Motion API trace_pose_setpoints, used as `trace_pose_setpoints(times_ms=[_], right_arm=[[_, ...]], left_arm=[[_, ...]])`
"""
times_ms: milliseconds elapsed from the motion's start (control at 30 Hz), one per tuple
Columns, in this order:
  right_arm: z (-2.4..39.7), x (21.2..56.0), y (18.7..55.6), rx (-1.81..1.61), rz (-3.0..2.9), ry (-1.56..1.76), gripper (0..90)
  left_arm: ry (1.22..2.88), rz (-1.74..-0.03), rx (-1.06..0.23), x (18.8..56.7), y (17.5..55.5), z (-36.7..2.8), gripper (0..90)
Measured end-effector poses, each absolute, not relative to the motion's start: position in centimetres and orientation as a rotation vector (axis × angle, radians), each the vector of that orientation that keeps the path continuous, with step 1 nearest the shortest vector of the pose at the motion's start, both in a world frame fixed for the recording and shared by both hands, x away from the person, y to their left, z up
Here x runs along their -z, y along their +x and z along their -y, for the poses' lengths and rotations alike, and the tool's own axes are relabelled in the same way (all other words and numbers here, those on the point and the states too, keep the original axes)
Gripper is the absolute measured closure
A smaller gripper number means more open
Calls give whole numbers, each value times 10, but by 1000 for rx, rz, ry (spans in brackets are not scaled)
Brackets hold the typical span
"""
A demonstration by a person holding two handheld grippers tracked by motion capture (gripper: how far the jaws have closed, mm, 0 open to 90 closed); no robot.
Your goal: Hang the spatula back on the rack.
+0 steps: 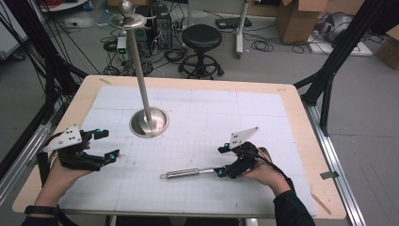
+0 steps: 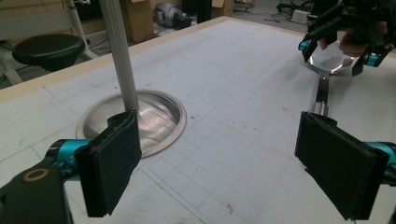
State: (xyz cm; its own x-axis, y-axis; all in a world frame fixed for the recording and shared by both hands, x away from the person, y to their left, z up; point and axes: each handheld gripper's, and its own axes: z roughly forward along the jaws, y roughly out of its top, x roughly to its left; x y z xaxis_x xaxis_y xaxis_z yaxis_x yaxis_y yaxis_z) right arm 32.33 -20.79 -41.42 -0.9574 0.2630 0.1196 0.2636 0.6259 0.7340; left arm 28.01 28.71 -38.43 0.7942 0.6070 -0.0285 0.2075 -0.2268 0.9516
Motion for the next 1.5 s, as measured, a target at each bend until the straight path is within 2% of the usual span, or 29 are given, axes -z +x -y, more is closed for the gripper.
trace_pose_setpoints(times_ms=[400,767,1067,1167,1500], right_arm=[[197,426,321,1131,2924,-392,265],[193,433,323,1025,2958,-381,457],[191,431,321,987,3014,-349,548],[188,430,320,960,3024,-317,628],[187,429,319,936,3022,-332,644]], left_arm=[[1806,-625,-398,385,281,-285,147],[1807,-632,-397,386,281,-285,148],[1817,-626,-393,387,282,-283,149],[1818,-627,-389,387,281,-283,150],[1827,-623,-393,387,281,-282,150]])
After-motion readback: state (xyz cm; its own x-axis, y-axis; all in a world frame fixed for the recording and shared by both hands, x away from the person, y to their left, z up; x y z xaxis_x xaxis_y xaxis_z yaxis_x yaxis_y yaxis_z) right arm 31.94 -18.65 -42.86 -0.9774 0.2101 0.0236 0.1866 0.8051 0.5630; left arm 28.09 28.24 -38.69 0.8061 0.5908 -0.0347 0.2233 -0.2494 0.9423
